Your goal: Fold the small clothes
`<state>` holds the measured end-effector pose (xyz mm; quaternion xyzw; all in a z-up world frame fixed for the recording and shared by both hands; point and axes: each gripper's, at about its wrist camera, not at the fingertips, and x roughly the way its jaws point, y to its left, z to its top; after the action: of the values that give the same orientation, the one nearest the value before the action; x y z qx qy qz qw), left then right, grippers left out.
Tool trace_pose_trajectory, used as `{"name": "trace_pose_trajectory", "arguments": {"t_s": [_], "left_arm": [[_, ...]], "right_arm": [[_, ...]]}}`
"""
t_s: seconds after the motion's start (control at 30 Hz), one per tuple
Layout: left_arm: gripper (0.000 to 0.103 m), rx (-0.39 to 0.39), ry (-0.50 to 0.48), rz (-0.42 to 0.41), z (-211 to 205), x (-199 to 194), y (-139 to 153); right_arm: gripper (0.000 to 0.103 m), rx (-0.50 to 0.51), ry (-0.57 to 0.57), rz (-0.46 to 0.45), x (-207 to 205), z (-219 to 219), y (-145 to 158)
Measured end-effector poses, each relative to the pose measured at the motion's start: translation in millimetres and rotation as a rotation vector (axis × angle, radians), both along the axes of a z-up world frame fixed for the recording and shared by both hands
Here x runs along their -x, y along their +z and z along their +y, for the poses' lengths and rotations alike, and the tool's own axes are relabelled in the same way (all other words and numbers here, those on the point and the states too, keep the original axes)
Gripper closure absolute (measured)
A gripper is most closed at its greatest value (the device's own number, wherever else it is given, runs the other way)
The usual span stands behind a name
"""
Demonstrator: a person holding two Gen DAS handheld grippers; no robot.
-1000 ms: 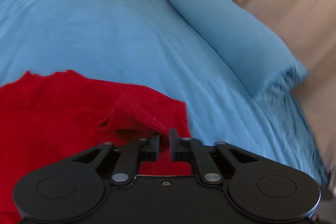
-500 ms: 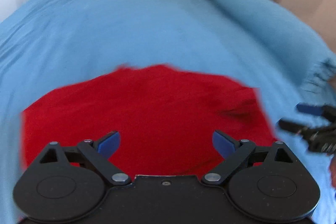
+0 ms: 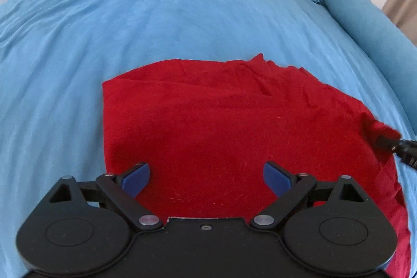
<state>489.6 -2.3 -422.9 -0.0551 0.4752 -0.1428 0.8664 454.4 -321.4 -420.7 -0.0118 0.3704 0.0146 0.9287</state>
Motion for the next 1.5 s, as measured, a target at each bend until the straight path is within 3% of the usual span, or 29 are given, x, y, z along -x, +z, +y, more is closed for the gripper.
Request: {"name": "trace_pose_trajectory", "arguments": {"t_s": [0.17, 0.27, 0.4, 0.43, 0.47, 0.5, 0.53, 0.57, 0.63, 0.77, 0.83, 0.93, 1.1, 1.27, 1.37, 1.43, 1.5], "left_arm": [[0.006, 0.024, -0.001, 0.001, 11.4, -2.8, 1.1], [0.006, 0.01, -0.029, -0.003, 10.4, -6.1, 2.0], [0.007, -0.063, -0.078, -0.014, 0.3, -1.0, 6.1], [0.007, -0.074, -0.078, -0.018, -2.0, 1.5, 9.4], [0.007, -0.078, -0.074, -0.025, -3.6, 4.7, 13.2], [0.007, -0.069, -0.074, -0.03, -4.6, 8.3, 16.8], [0.007, -0.049, -0.077, -0.027, -5.6, 12.5, 19.2], [0.007, -0.034, -0.08, -0.022, -6.7, 16.2, 19.8], [0.007, -0.024, -0.086, -0.019, -9.5, 22.4, 19.9], [0.006, -0.039, -0.079, 0.033, -10.6, 18.2, 2.8], [0.0, -0.01, -0.072, 0.034, -8.1, 15.8, -3.5], [0.0, -0.02, -0.072, 0.047, -11.0, 12.4, -3.2], [0.0, -0.019, -0.043, 0.062, -1.0, 19.4, 14.4], [0.0, 0.032, 0.096, 0.076, 41.7, 76.1, 53.1], [0.0, -0.023, 0.138, 0.082, 65.0, 130.4, 80.1], [0.0, -0.066, 0.146, 0.101, 75.7, 167.4, 92.8], [0.0, -0.06, 0.161, 0.147, 86.2, 203.0, 99.8]], "right_arm": [[0.082, -0.189, -0.241, 0.026, 17.4, -47.0, -7.9], [0.083, -0.263, -0.276, 0.049, 17.9, -59.2, -22.0], [0.08, -0.309, -0.314, 0.057, 17.0, -66.8, -19.3], [0.076, -0.299, -0.329, 0.057, 19.3, -65.5, -15.3], [0.056, -0.244, -0.363, 0.05, 23.9, -61.7, -8.7], [0.029, -0.174, -0.4, 0.033, 31.1, -52.1, -3.0], [0.019, -0.098, -0.427, -0.008, 39.7, -43.5, 4.6], [0.017, -0.065, -0.417, -0.052, 46.8, -35.4, 9.7], [0.018, -0.055, -0.318, -0.09, 55.3, -18.7, 16.3], [0.02, 0.006, -0.126, -0.061, 41.6, 17.5, 1.2], [0.02, -0.008, -0.108, -0.025, 31.3, 19.4, -12.1], [0.019, -0.046, -0.131, 0.01, 24.2, 9.1, -28.3], [0.019, -0.058, -0.108, 0.006, 37.9, 1.9, -3.1], [0.019, -0.028, -0.087, -0.031, 103.2, -7.9, 48.3], [0.018, -0.017, -0.1, -0.015, 162.1, -12.8, 76.3], [0.014, -0.015, -0.112, 0.007, 197.9, -13.7, 89.3], [0.006, -0.025, -0.121, 0.031, 233.0, -10.6, 98.0]]}}
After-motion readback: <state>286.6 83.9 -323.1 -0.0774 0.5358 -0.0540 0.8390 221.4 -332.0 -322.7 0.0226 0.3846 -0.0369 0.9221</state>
